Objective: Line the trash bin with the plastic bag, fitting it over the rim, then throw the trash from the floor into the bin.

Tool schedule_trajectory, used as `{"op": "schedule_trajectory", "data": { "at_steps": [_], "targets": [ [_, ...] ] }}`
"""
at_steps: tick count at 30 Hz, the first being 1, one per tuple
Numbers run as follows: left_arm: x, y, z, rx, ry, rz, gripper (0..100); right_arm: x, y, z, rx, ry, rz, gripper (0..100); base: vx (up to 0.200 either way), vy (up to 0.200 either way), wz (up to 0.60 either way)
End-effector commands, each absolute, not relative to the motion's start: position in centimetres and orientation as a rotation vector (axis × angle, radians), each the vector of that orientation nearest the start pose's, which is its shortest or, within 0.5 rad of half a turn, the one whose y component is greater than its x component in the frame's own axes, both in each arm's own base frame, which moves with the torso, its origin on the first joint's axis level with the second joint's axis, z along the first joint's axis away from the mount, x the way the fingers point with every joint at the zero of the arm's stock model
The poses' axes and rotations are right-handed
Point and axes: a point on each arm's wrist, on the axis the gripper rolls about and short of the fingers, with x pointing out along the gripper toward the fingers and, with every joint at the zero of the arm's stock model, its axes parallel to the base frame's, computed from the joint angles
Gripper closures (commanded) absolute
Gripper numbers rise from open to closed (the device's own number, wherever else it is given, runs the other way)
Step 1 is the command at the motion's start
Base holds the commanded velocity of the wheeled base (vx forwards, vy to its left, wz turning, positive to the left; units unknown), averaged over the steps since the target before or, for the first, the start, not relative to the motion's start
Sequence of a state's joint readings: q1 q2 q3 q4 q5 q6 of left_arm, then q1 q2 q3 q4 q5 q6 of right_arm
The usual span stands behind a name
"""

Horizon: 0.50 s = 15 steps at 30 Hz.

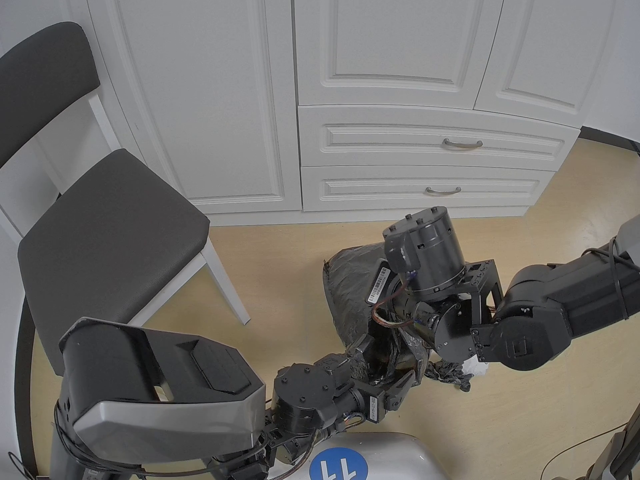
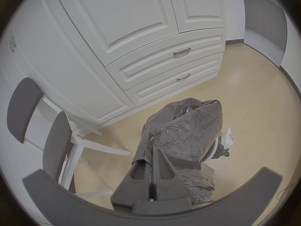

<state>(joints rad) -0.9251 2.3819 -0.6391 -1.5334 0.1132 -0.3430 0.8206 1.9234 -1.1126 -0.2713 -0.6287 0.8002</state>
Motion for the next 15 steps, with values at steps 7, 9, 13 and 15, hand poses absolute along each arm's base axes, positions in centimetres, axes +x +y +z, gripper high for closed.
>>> {"op": "schedule_trajectory", "data": {
  "at_steps": [7,9,13,15],
  "targets": [
    [21.5,-29.1,1.7,-0.303,0.311,-0.786,0,25.9,26.0,15.3,0.438,0.453,0.010,100,0.000,0.000,0.00],
    [21.5,-29.2,1.8,-0.306,0.309,-0.786,0,25.9,26.2,15.3,0.441,0.453,0.016,100,0.000,0.000,0.00],
    [21.4,-29.6,1.6,-0.306,0.309,-0.796,0,25.6,26.7,15.2,0.457,0.459,0.023,100,0.000,0.000,0.00],
    [21.6,-29.9,1.4,-0.313,0.308,-0.793,0,25.5,27.0,15.4,0.464,0.458,0.032,100,0.000,0.000,0.00]
  ]
}}
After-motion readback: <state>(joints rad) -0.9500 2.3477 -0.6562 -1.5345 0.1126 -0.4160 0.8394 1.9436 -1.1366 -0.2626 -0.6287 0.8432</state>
